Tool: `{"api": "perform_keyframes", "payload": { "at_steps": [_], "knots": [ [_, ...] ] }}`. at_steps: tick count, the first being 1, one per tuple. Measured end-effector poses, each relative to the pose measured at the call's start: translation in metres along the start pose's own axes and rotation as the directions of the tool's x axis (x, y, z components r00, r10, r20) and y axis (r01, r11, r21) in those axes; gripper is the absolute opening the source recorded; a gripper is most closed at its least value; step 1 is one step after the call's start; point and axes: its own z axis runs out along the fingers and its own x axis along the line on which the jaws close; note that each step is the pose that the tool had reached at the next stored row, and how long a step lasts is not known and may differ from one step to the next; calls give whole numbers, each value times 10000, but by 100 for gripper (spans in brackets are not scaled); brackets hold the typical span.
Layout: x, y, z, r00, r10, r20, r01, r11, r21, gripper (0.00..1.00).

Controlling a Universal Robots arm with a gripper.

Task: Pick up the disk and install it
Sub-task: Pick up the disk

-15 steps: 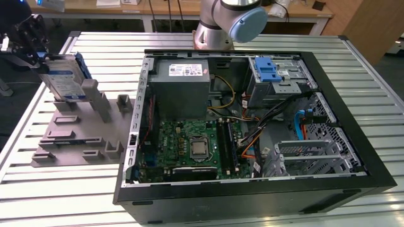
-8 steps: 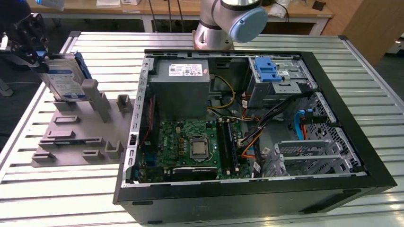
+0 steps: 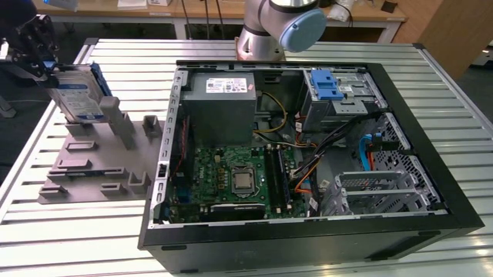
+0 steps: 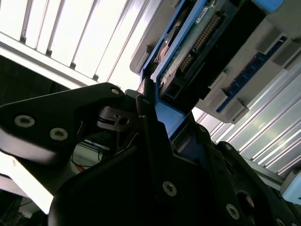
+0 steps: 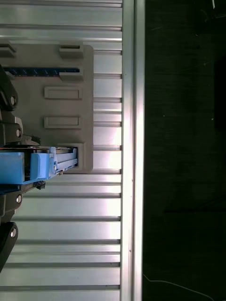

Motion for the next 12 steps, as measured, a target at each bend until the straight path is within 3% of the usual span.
{"api": "perform_keyframes", "payload": {
  "at_steps": [12],
  "knots": [
    [-1,1,-46,10000,0,0,0,10000,0,36]
  ]
}}
